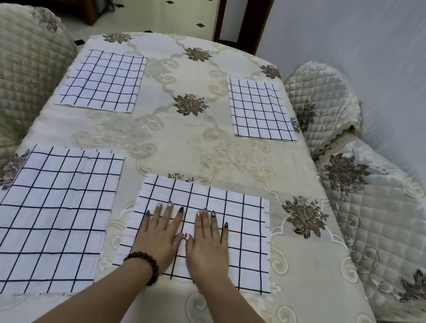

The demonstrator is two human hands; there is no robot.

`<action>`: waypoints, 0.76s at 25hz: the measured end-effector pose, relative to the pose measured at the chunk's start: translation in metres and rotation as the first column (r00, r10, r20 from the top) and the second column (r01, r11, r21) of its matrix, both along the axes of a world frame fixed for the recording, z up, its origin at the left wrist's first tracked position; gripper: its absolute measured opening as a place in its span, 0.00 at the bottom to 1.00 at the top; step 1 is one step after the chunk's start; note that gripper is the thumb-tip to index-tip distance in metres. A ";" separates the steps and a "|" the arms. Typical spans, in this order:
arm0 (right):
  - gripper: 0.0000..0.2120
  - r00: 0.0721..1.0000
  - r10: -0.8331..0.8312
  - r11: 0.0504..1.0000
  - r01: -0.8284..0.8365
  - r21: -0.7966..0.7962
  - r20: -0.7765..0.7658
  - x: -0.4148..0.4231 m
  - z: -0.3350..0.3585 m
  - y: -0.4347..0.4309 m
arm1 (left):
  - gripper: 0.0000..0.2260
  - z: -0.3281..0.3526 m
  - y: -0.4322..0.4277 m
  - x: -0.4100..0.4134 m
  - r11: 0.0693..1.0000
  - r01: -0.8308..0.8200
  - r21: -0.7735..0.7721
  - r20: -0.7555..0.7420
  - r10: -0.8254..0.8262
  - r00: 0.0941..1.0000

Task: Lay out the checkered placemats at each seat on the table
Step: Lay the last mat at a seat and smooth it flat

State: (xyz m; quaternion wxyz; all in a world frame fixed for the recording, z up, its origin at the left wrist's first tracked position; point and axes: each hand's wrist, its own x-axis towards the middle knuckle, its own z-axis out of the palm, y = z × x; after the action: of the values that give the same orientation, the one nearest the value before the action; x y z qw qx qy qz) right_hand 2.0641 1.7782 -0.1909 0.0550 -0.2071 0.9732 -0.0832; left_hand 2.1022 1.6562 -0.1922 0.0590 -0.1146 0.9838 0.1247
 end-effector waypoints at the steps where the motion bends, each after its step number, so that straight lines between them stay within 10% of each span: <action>1: 0.28 1.000 -0.011 1.000 0.011 0.006 0.009 0.000 -0.004 0.004 | 0.38 -0.005 -0.004 0.002 1.000 -0.018 -0.012 -0.004 0.018 1.000; 12: 0.38 0.971 -0.238 0.970 0.237 0.043 0.012 -0.024 0.002 0.093 | 0.35 0.004 -0.040 0.021 0.976 -0.191 -0.102 -0.034 0.189 0.981; 19: 0.31 0.997 0.049 0.999 -0.050 0.017 0.056 -0.061 0.010 -0.001 | 0.29 0.012 -0.001 -0.060 0.989 0.136 -0.062 -0.020 -0.138 0.990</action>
State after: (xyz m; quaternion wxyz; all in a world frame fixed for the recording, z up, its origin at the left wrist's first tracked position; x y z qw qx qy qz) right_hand 2.0032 1.7770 -0.1808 0.0859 -0.2283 0.9666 -0.0784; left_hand 2.0427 1.6553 -0.1807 0.0520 -0.0470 0.9933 0.0920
